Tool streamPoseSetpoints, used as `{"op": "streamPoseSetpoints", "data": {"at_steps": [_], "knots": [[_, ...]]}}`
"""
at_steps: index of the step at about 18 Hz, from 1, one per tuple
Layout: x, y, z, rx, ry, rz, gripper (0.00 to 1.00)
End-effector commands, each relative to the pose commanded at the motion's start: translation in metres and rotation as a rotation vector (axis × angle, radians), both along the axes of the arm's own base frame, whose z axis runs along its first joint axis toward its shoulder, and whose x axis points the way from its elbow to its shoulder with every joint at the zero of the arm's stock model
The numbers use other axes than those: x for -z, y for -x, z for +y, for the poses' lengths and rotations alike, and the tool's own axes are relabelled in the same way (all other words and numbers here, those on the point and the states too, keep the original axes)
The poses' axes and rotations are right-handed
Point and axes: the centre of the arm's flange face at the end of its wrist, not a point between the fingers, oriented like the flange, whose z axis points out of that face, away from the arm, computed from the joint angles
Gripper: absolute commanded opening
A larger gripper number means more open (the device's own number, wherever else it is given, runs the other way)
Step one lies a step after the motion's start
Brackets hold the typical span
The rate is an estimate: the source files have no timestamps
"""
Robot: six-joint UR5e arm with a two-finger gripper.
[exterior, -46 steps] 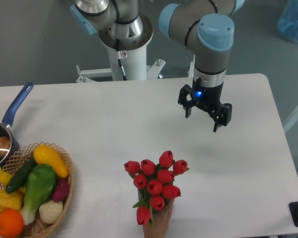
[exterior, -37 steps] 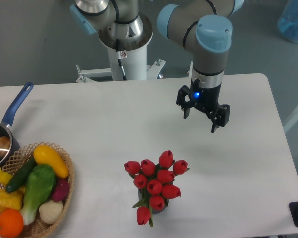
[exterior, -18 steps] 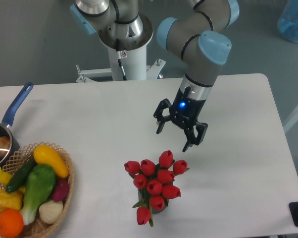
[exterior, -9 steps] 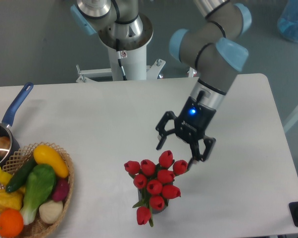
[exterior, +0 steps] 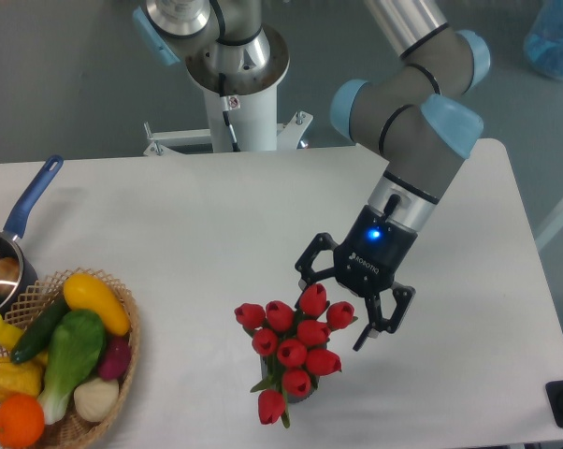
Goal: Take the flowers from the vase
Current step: 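Lower the gripper around the tulip heads and close on the stems, then lift the gripped tulips up out of the grey vase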
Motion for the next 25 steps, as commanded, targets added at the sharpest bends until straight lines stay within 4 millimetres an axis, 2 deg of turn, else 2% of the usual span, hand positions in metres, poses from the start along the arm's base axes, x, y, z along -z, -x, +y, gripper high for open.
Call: {"op": "streamPoseSetpoints", "data": {"at_steps": [3, 9, 10, 12, 14, 21, 25], "knots": [[0.005, -0.003, 0.008, 0.040, -0.093, -0.075, 1.00], [0.007, -0.003, 0.007, 0.045, -0.109, -0.086, 0.99], [0.007, -0.003, 0.007, 0.047, -0.109, -0.083, 0.83], [0.010, -0.003, 0.005, 0.041, -0.102, -0.092, 0.35], [0.012, -0.005, 0.005, 0.044, -0.101, -0.094, 0.11], [-0.006, 0.001, -0.007, 0.026, -0.133, -0.090, 0.09], [-0.016, 0.007, -0.015, 0.005, -0.189, -0.160, 0.09]]}}
